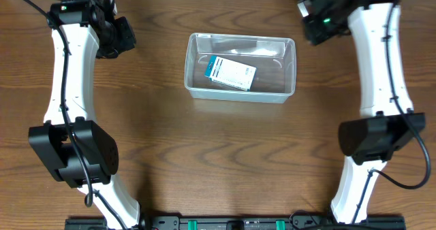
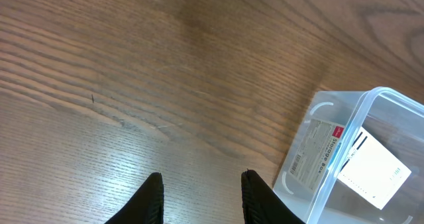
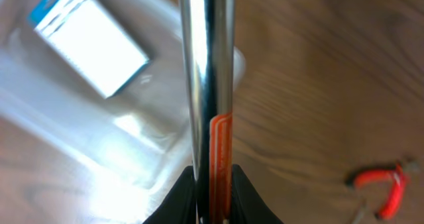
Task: Pack container
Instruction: 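Carry the black screwdriver with the right gripper into the container, then open the right gripper over the container and lift it away, then reach back into the container and regrasp the black screwdriver with the right gripper, then lay the black screwdriver flat beside the box and withdraw the right gripper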
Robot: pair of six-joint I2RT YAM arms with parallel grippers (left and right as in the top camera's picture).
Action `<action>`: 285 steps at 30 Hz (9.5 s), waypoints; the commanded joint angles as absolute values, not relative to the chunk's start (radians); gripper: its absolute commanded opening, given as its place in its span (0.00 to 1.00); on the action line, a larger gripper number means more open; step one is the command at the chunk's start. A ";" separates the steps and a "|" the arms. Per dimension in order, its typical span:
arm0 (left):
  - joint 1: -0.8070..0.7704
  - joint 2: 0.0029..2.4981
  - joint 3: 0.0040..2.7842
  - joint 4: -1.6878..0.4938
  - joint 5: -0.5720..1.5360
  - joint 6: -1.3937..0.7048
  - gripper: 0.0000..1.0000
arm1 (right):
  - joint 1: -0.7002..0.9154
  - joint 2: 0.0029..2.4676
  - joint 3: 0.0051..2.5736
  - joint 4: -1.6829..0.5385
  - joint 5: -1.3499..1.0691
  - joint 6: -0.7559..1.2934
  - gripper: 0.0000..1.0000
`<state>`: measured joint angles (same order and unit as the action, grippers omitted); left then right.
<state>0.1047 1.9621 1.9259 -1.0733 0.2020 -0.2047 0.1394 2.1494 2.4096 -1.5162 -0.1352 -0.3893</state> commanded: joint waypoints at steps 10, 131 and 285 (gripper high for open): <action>0.108 1.956 1.919 -1.076 0.190 -0.188 0.28 | 0.356 2.145 2.408 -1.568 -0.169 -0.584 0.03; 0.108 1.956 1.919 -1.061 0.189 -0.188 0.28 | 0.346 2.274 1.921 -1.184 -0.153 -0.814 0.67; 0.108 1.956 1.919 -1.117 0.137 -0.176 0.29 | 0.453 2.506 2.251 -1.122 -0.310 -0.451 0.01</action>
<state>0.1047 1.9621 1.9255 -1.1175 0.1497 -0.1829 0.4393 2.5195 2.2627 -1.1065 -0.2031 -0.3622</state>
